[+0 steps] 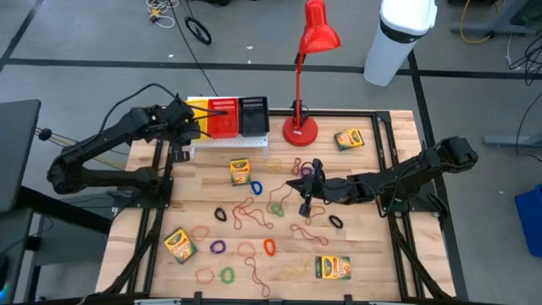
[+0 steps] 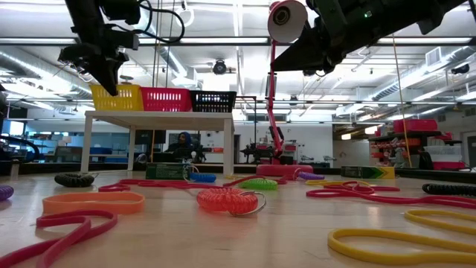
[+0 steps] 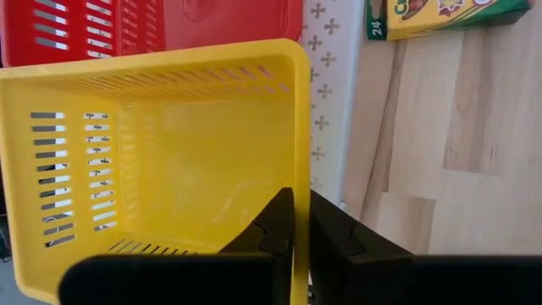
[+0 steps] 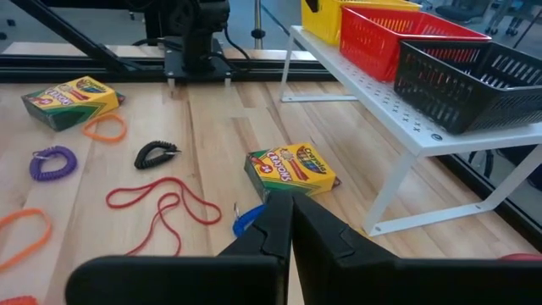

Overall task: Pick & Place Office Desk Supplies
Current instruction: Put the yellow bin on the shelf

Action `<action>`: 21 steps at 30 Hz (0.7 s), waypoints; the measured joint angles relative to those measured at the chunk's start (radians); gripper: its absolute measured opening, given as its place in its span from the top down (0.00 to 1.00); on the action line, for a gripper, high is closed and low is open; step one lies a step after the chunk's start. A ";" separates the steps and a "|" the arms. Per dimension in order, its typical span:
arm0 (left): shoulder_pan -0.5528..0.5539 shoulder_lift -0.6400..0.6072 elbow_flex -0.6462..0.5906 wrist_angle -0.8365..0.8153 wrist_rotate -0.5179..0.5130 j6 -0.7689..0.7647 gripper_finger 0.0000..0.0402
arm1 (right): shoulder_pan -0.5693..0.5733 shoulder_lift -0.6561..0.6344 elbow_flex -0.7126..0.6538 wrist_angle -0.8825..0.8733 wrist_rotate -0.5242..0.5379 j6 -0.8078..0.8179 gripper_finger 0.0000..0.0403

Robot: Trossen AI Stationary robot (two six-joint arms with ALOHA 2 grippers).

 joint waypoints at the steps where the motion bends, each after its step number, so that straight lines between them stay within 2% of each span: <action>1: 0.000 0.000 0.000 0.000 0.000 -0.002 0.91 | 0.000 0.000 0.000 0.000 0.000 0.000 0.95; 11: -0.002 -0.007 0.001 -0.009 -0.062 -0.052 0.83 | 0.000 0.000 0.000 0.000 0.000 0.000 0.95; 21: -0.033 -0.007 0.003 0.003 -0.009 -0.086 0.76 | 0.000 0.000 0.000 0.000 0.000 0.000 0.95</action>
